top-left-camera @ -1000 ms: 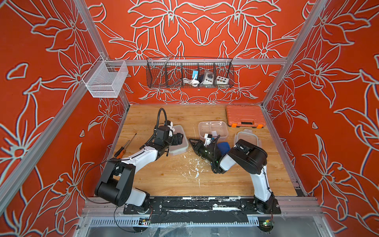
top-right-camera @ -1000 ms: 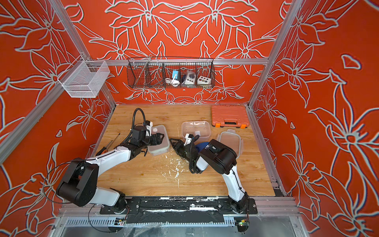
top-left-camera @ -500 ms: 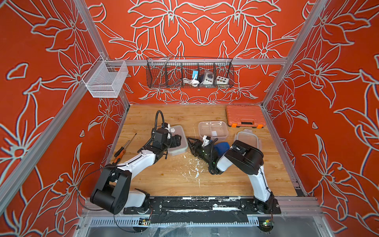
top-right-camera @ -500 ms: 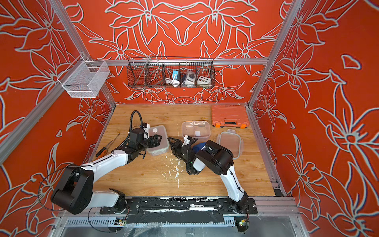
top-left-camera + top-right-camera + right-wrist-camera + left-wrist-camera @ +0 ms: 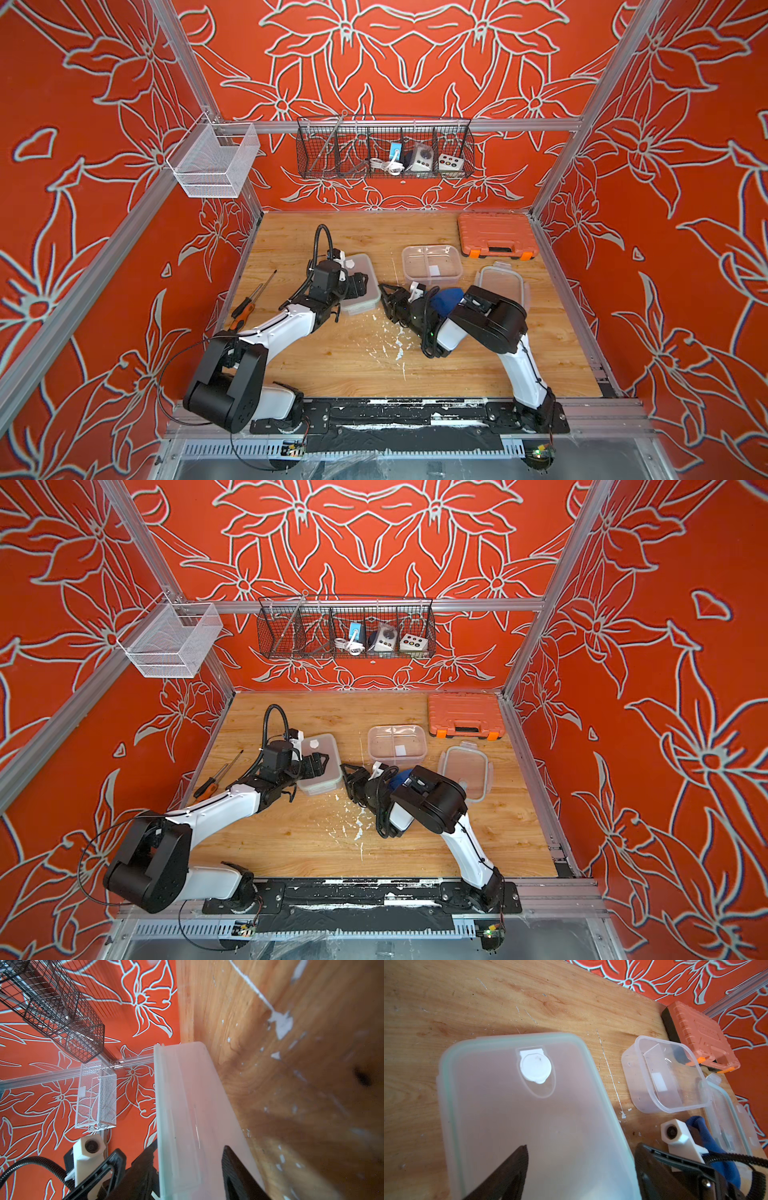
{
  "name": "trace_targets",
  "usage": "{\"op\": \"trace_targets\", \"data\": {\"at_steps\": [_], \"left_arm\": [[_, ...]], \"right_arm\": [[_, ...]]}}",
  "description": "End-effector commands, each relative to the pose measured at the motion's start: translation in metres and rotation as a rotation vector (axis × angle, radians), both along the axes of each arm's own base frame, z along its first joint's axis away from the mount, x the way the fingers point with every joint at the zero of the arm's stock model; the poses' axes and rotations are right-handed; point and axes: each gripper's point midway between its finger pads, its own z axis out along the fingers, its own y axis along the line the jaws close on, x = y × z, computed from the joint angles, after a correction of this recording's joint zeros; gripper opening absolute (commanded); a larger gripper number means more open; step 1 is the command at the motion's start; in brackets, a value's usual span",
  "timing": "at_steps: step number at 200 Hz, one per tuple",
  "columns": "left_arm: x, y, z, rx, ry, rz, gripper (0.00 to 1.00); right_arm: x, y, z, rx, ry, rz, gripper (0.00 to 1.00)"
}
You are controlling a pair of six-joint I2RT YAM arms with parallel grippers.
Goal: Wipe the insides of the lunch boxes
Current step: Open the lid of the lunch box.
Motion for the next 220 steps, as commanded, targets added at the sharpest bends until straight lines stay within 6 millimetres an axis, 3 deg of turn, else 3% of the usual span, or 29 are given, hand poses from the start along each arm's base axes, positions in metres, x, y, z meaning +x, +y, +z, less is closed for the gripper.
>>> {"op": "trace_targets", "data": {"at_steps": [1, 103, 186, 220], "left_arm": [[-0.018, -0.002, -0.031, -0.002, 0.106, -0.016, 0.8], [-0.022, -0.004, -0.039, 0.001, 0.123, -0.032, 0.78], [-0.023, -0.011, -0.047, -0.009, 0.142, -0.06, 0.76], [-0.023, -0.012, -0.047, -0.021, 0.145, -0.061, 0.76]], "right_arm": [[0.003, 0.006, 0.014, 0.054, -0.011, -0.009, 0.54], [0.004, 0.018, 0.039, 0.096, -0.056, 0.002, 0.39], [0.005, 0.014, 0.053, 0.049, -0.134, -0.005, 0.12], [0.004, 0.01, 0.047, 0.033, -0.126, -0.016, 0.16]]}}
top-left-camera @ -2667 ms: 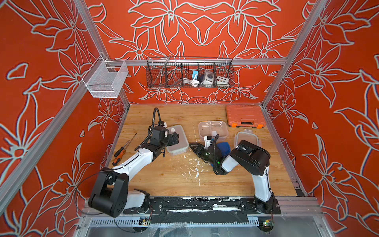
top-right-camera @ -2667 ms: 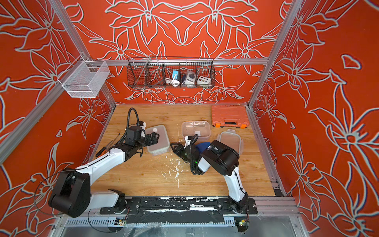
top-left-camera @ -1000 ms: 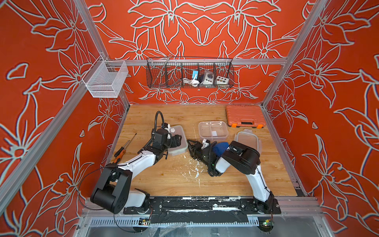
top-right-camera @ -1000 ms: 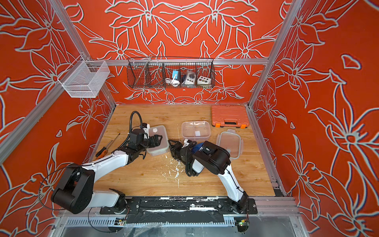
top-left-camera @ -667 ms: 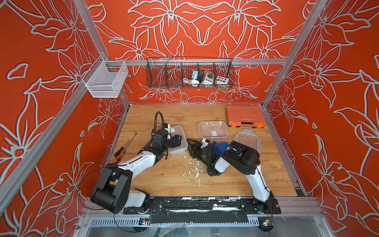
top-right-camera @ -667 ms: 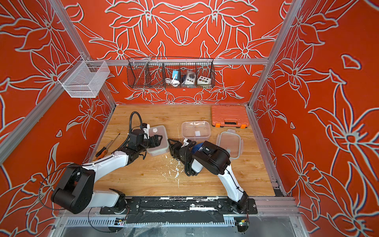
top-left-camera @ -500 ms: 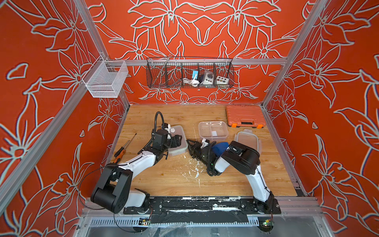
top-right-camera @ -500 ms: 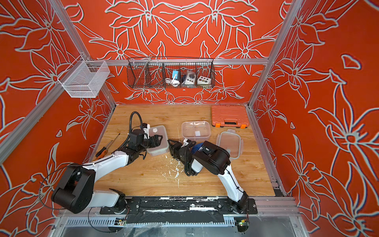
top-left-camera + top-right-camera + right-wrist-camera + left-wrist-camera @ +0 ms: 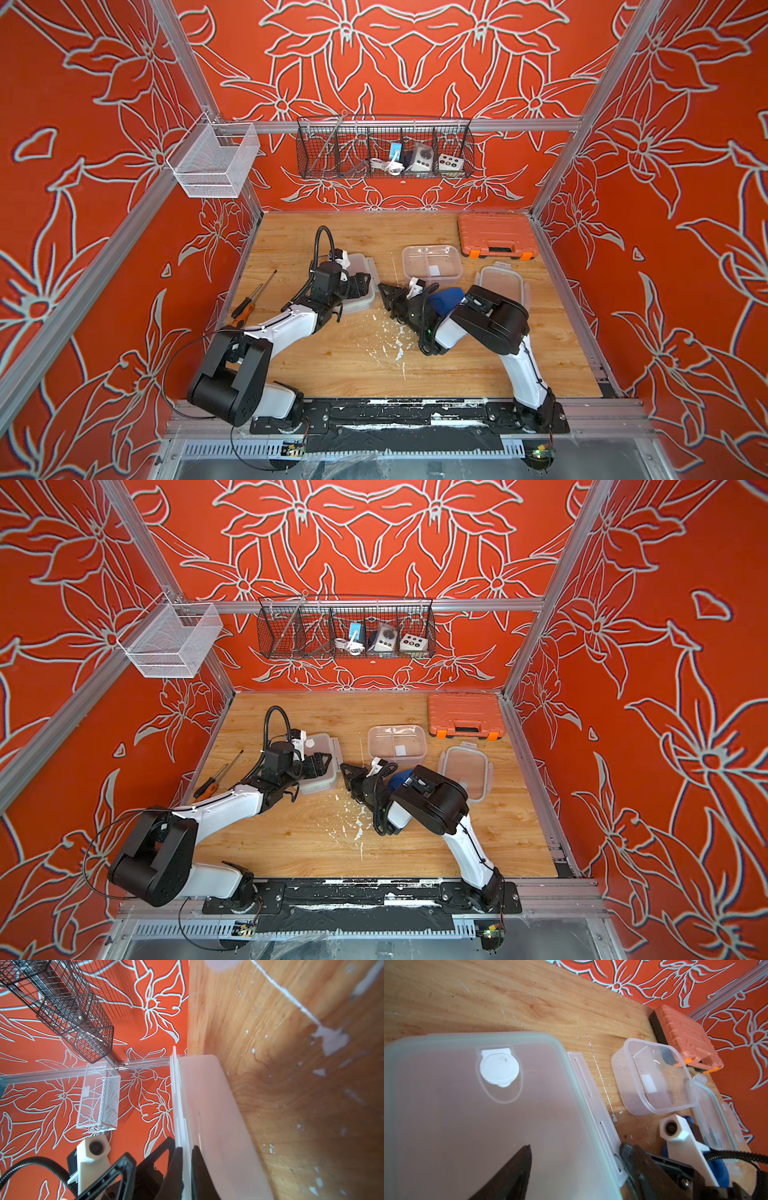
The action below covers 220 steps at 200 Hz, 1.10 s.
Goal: Wipe the insides of the lunch boxes
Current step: Open the lid of the lunch box.
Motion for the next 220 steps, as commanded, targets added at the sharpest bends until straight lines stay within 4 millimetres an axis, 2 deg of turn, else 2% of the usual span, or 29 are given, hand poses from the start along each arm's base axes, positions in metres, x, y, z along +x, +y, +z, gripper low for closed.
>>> {"op": "trace_targets", "data": {"at_steps": [1, 24, 40, 52, 78, 134, 154, 177, 200, 220], "left_arm": [[-0.027, -0.001, -0.045, 0.021, 0.173, -0.026, 0.76], [-0.027, -0.002, -0.035, 0.0, 0.15, -0.023, 0.76], [-0.026, 0.0, -0.025, -0.006, 0.134, -0.013, 0.76], [-0.027, 0.001, -0.017, -0.012, 0.116, -0.005, 0.77], [-0.026, 0.01, 0.007, -0.025, 0.074, 0.035, 0.79], [-0.031, 0.079, 0.064, -0.103, -0.011, 0.255, 0.84], [-0.035, 0.092, 0.068, -0.125, -0.012, 0.282, 0.86], [-0.037, 0.097, 0.058, -0.17, 0.021, 0.284, 0.88], [-0.036, 0.095, 0.048, -0.219, 0.053, 0.273, 0.87], [-0.036, 0.103, 0.054, -0.226, 0.031, 0.312, 0.87]], "right_arm": [[-0.002, 0.003, 0.032, 0.06, -0.063, 0.005, 0.16], [-0.003, 0.001, 0.027, 0.042, -0.063, 0.002, 0.16], [-0.003, 0.0, 0.029, 0.028, -0.079, -0.001, 0.09], [-0.003, 0.002, 0.037, 0.021, -0.111, 0.012, 0.0], [-0.006, 0.011, 0.06, 0.02, -0.185, 0.057, 0.0], [-0.02, 0.019, 0.085, -0.116, -0.272, 0.142, 0.0], [-0.025, 0.021, 0.09, -0.207, -0.302, 0.177, 0.0], [-0.031, 0.017, 0.094, -0.336, -0.333, 0.213, 0.0], [-0.035, 0.007, 0.108, -0.5, -0.385, 0.235, 0.0], [-0.04, 0.004, 0.127, -0.623, -0.445, 0.273, 0.0]]}}
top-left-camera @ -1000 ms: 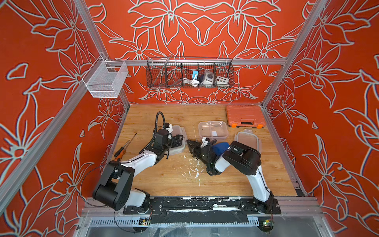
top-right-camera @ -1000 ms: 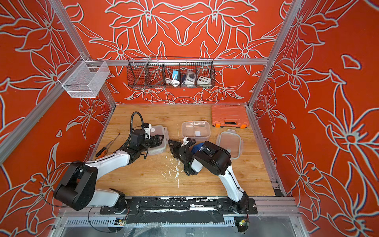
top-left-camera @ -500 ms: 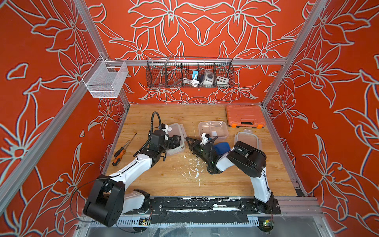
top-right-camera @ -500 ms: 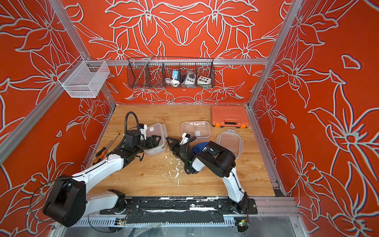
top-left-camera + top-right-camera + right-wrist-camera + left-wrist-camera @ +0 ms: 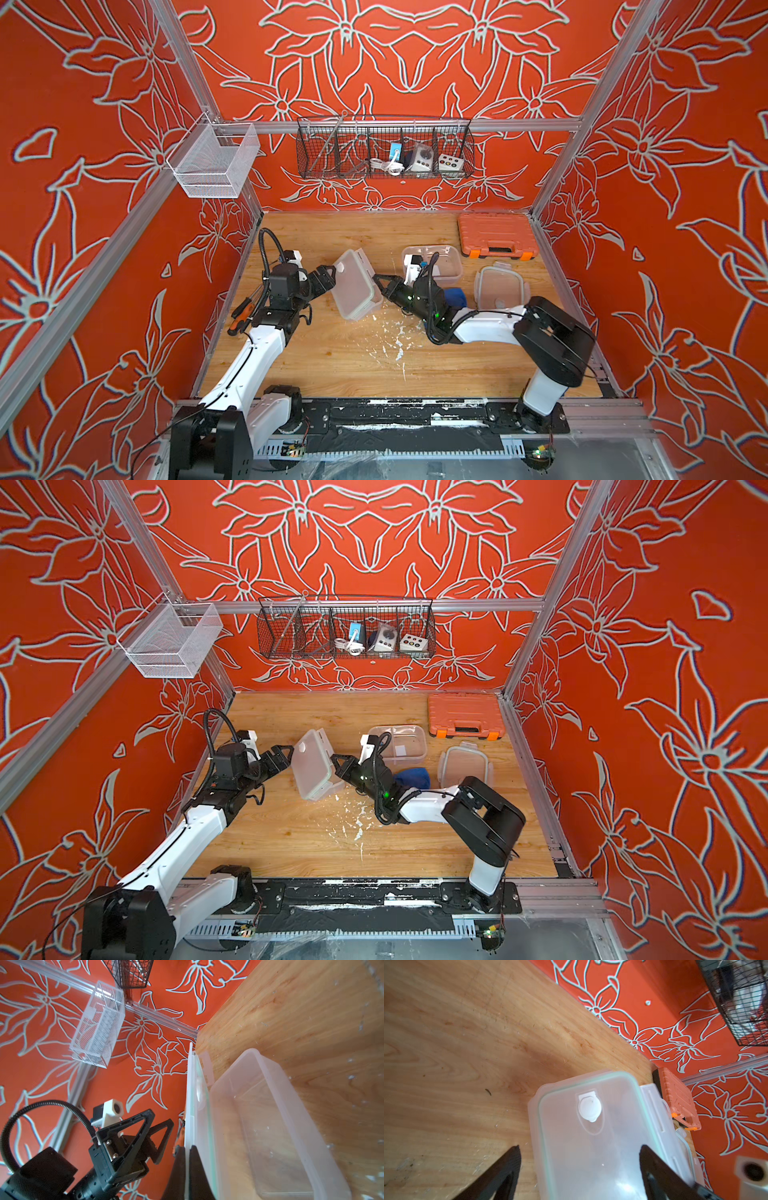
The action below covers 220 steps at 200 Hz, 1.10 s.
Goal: Wipe the insides of the lunch boxes
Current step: Open the lid of the lunch box, then place the lid at the center of the board.
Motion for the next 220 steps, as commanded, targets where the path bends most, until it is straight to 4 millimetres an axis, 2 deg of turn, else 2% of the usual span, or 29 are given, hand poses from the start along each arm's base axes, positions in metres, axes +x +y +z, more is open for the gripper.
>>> {"op": "trace_targets", "data": {"at_steps": [1, 10, 13, 24, 45, 65, 96, 142, 159, 178, 187, 199, 208, 220], "left_arm": [[-0.003, 0.002, 0.003, -0.045, -0.006, 0.015, 0.88], [-0.003, 0.011, 0.007, -0.041, -0.016, 0.056, 0.88], [-0.005, 0.014, 0.018, -0.04, -0.051, 0.068, 0.88], [-0.007, 0.025, 0.03, -0.04, -0.087, 0.109, 0.89], [-0.012, 0.05, 0.041, -0.047, -0.102, 0.187, 0.9], [-0.019, 0.075, 0.042, -0.07, -0.08, 0.245, 0.91], [-0.035, 0.118, 0.042, -0.081, -0.07, 0.377, 0.91], [-0.037, 0.123, 0.035, -0.13, -0.078, 0.394, 0.92], [-0.037, 0.123, 0.036, -0.123, -0.08, 0.395, 0.92], [-0.037, 0.124, 0.035, -0.123, -0.075, 0.401, 0.92], [-0.037, 0.125, 0.036, -0.122, -0.078, 0.402, 0.92], [-0.036, 0.124, 0.036, -0.125, -0.077, 0.397, 0.92], [-0.036, 0.123, 0.035, -0.124, -0.075, 0.394, 0.92], [-0.036, 0.123, 0.035, -0.119, -0.078, 0.391, 0.92]], "right_arm": [[-0.008, -0.002, 0.017, -0.213, -0.113, 0.053, 0.0], [-0.012, 0.002, 0.026, -0.257, -0.148, 0.08, 0.0], [-0.014, 0.005, 0.03, -0.273, -0.161, 0.092, 0.0], [-0.022, 0.015, 0.037, -0.331, -0.205, 0.137, 0.0], [-0.042, 0.042, 0.036, -0.414, -0.277, 0.241, 0.0], [-0.063, 0.063, 0.013, -0.52, -0.318, 0.323, 0.0], [-0.085, 0.076, -0.03, -0.688, -0.354, 0.369, 0.0], [-0.116, 0.103, -0.079, -0.772, -0.355, 0.49, 0.0], [-0.13, 0.114, -0.091, -0.757, -0.355, 0.525, 0.0], [-0.136, 0.119, -0.101, -0.725, -0.317, 0.527, 0.0], [-0.137, 0.119, -0.102, -0.694, -0.302, 0.519, 0.2], [-0.14, 0.122, -0.095, -0.642, -0.292, 0.519, 0.29], [-0.144, 0.123, -0.08, -0.594, -0.292, 0.522, 0.39], [-0.148, 0.123, -0.05, -0.516, -0.312, 0.523, 0.54]]}}
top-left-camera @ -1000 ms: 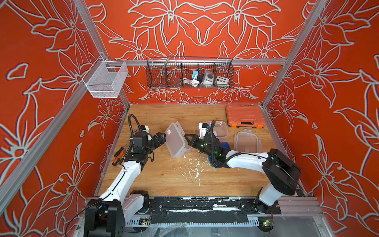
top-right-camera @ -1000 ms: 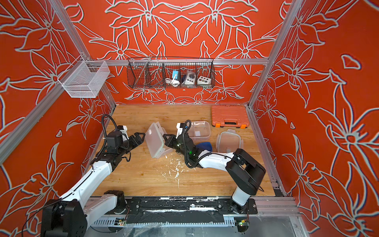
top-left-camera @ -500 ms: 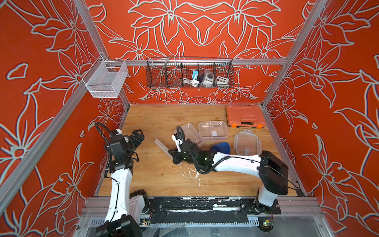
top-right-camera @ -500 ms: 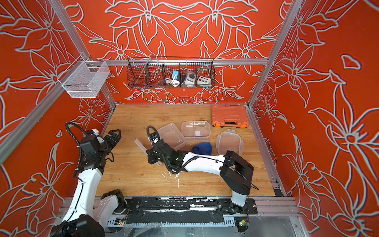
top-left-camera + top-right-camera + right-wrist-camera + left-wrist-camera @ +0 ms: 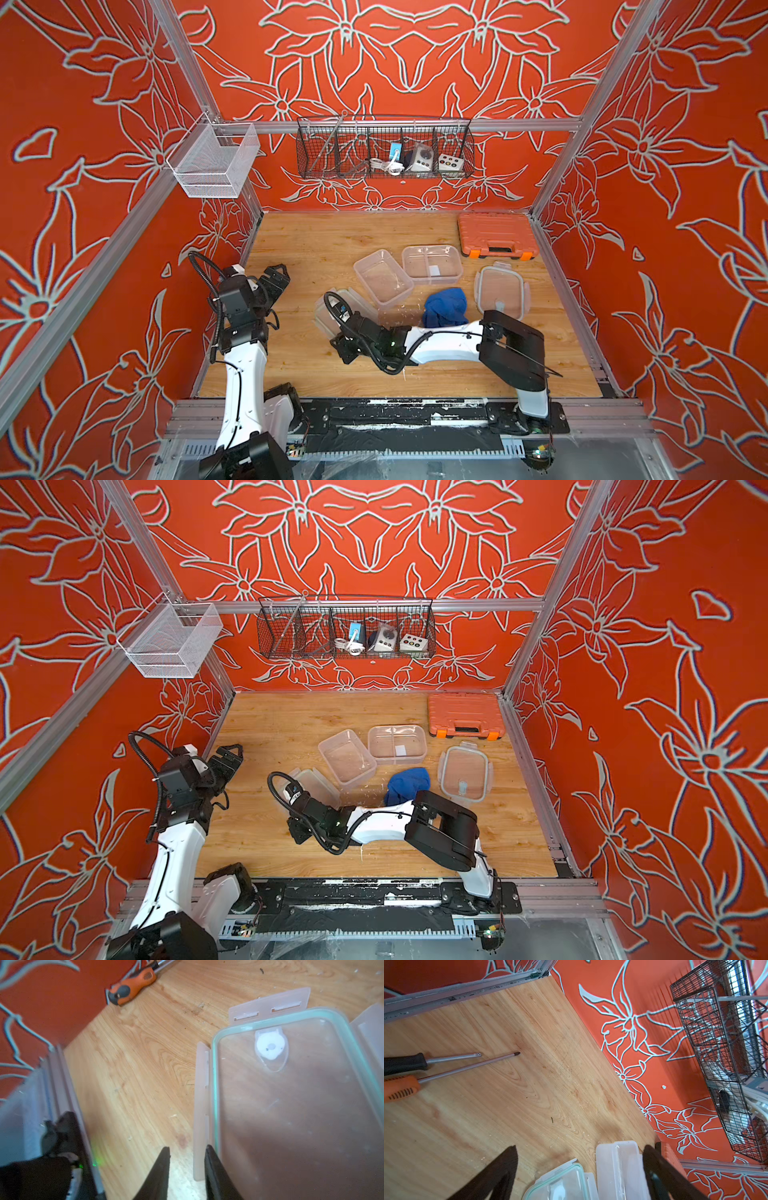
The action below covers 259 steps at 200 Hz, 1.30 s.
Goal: Wipe the insides of the lunch boxes
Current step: Place the lid at the center of the board, then pick up the cleaning item at the center of the board.
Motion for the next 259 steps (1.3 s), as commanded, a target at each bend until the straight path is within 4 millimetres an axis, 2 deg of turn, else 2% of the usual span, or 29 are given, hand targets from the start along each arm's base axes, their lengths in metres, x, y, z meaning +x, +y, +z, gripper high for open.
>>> {"op": "trace_targets", "data": {"at_steps": [1, 13, 28, 37, 53, 68, 82, 91, 98, 110, 115, 117, 122, 147, 170, 192, 220, 259], "left_arm": [[-0.001, -0.001, 0.001, 0.002, -0.007, -0.01, 0.92], [0.0, -0.002, 0.003, 0.014, -0.012, -0.021, 0.92], [0.001, -0.005, 0.008, 0.042, -0.019, -0.046, 0.9], [0.003, -0.01, 0.011, 0.064, -0.017, -0.062, 0.9], [0.007, -0.03, 0.012, 0.092, -0.012, -0.125, 0.91], [0.012, -0.062, 0.006, 0.109, 0.001, -0.217, 0.9], [0.015, -0.096, -0.002, 0.118, 0.015, -0.297, 0.9], [0.016, -0.117, -0.01, 0.117, 0.031, -0.351, 0.9], [0.017, -0.131, -0.017, 0.113, 0.05, -0.39, 0.9], [0.018, -0.152, -0.032, 0.096, 0.094, -0.452, 0.9], [0.017, -0.16, -0.034, 0.089, 0.095, -0.477, 0.89], [0.018, -0.163, -0.042, 0.084, 0.121, -0.488, 0.89], [0.018, -0.17, -0.048, 0.076, 0.139, -0.507, 0.88], [0.016, -0.19, -0.056, 0.11, 0.173, -0.553, 0.88], [0.018, -0.203, -0.062, 0.111, 0.2, -0.602, 0.88], [0.024, -0.218, -0.078, 0.114, 0.264, -0.667, 0.87], [0.034, -0.223, -0.097, 0.126, 0.314, -0.679, 0.84], [0.046, -0.233, -0.107, 0.14, 0.336, -0.709, 0.8]], "right_arm": [[-0.009, 0.007, 0.058, 0.178, 0.016, 0.021, 0.56], [-0.01, 0.0, 0.09, 0.233, 0.008, 0.02, 0.63], [-0.013, -0.014, 0.122, 0.233, -0.014, 0.028, 0.63], [-0.011, -0.029, 0.133, 0.196, -0.042, 0.012, 0.64], [0.007, -0.076, 0.141, 0.087, -0.076, -0.092, 0.68], [0.03, -0.14, 0.146, -0.03, -0.111, -0.218, 0.68], [0.053, -0.211, 0.139, -0.164, -0.111, -0.36, 0.7], [0.064, -0.26, 0.129, -0.258, -0.086, -0.458, 0.71], [0.069, -0.29, 0.119, -0.304, -0.05, -0.505, 0.72], [0.074, -0.33, 0.099, -0.356, 0.029, -0.568, 0.74], [0.075, -0.34, 0.089, -0.369, 0.068, -0.577, 0.74], [0.075, -0.344, 0.085, -0.372, 0.083, -0.581, 0.74], [0.076, -0.351, 0.076, -0.382, 0.12, -0.588, 0.74], [0.079, -0.358, 0.046, -0.434, 0.205, -0.567, 0.75], [0.088, -0.346, 0.03, -0.42, 0.242, -0.533, 0.77], [0.098, -0.335, 0.012, -0.44, 0.281, -0.495, 0.77], [0.106, -0.32, -0.015, -0.452, 0.343, -0.455, 0.76], [0.112, -0.327, -0.057, -0.559, 0.367, -0.465, 0.72]]}}
